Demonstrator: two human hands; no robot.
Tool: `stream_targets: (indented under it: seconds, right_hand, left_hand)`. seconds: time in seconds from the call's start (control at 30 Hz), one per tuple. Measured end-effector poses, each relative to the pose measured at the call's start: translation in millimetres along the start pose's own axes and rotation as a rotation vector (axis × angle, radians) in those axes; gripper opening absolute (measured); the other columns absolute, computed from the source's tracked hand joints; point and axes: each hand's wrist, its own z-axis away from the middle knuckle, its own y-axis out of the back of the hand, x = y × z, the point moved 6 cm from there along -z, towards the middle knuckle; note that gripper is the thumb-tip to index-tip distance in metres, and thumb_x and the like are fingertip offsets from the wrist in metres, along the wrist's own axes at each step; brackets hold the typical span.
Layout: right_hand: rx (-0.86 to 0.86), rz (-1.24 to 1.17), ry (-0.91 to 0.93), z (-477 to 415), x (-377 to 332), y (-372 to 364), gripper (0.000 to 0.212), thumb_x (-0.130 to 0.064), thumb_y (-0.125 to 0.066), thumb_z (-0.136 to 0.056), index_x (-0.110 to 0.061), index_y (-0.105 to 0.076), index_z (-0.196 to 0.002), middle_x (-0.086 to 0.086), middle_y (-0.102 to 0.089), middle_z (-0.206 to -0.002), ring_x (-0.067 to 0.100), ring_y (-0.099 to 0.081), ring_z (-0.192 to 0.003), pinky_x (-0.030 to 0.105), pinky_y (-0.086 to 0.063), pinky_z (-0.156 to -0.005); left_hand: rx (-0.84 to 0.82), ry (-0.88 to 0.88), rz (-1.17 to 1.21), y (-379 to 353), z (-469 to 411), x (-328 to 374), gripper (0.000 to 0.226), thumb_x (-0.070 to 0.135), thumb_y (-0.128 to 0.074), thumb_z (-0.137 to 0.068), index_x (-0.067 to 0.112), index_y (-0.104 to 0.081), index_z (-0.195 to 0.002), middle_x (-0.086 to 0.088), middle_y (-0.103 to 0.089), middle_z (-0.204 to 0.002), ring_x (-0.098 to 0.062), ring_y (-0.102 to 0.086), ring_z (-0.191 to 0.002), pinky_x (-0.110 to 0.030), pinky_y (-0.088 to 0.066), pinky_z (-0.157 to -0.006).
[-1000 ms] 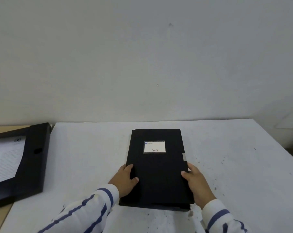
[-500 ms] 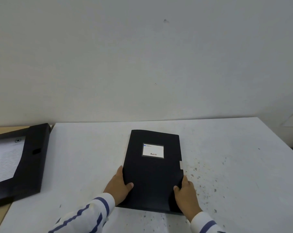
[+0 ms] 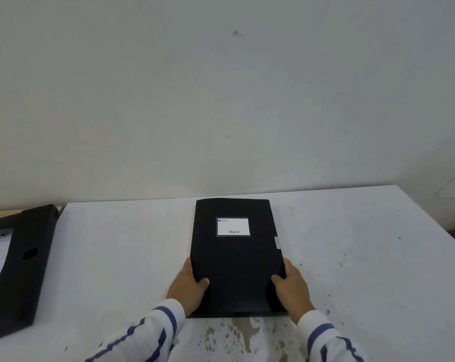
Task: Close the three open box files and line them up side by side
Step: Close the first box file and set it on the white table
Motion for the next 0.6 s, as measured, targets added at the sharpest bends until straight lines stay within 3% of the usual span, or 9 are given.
stream_targets:
  seconds: [0.1,0.33,0.47,0.6]
  right_hand:
    - [-0.026,0.017,0.005,-20,-6,3,0.038,-0.008,-0.048,-0.089,-0.02,-0.048,-0.125,0.005,-0.06,-0.116,0.023,-0.055,-0.094,0.032,-0.046,-0.085]
    - [-0.072,0.051,0.01,-55,-20,4,0.037,-0.011,-0.048,-0.091,-0.02,-0.047,-0.127,0.007,-0.06,-0.123,0.023,-0.054,-0.093,0.038,-0.047,-0.094]
    - [-0.08,0.085,-0.004,-65,-22,1,0.035,-0.013,-0.049,-0.092,-0.02,-0.047,-0.126,0.007,-0.06,-0.125,0.03,-0.058,-0.108,0.041,-0.048,-0.098]
    - [-0.076,0.117,-0.001,-69,-19,-1,0.034,-0.014,-0.05,-0.092,-0.019,-0.047,-0.126,0.009,-0.059,-0.124,0.031,-0.058,-0.107,0.043,-0.049,-0.098]
  left_hand:
    - [0.018,0.015,0.002,0,-14,9,0.054,0.026,-0.056,-0.09,0.021,-0.033,-0.139,-0.004,-0.056,-0.135,-0.03,-0.057,-0.117,-0.039,-0.048,-0.1]
    - [0.065,0.048,0.025,1,-33,21,0.05,0.026,-0.056,-0.09,0.018,-0.036,-0.135,-0.007,-0.057,-0.133,-0.032,-0.058,-0.114,-0.042,-0.049,-0.099]
    - [0.073,0.06,0.016,2,-39,24,0.051,0.027,-0.056,-0.091,0.019,-0.035,-0.136,-0.007,-0.056,-0.134,-0.031,-0.058,-0.116,-0.04,-0.049,-0.099]
    - [0.073,0.064,0.002,2,-43,26,0.049,0.025,-0.056,-0.091,0.019,-0.035,-0.135,-0.007,-0.056,-0.134,-0.031,-0.058,-0.116,-0.04,-0.049,-0.1]
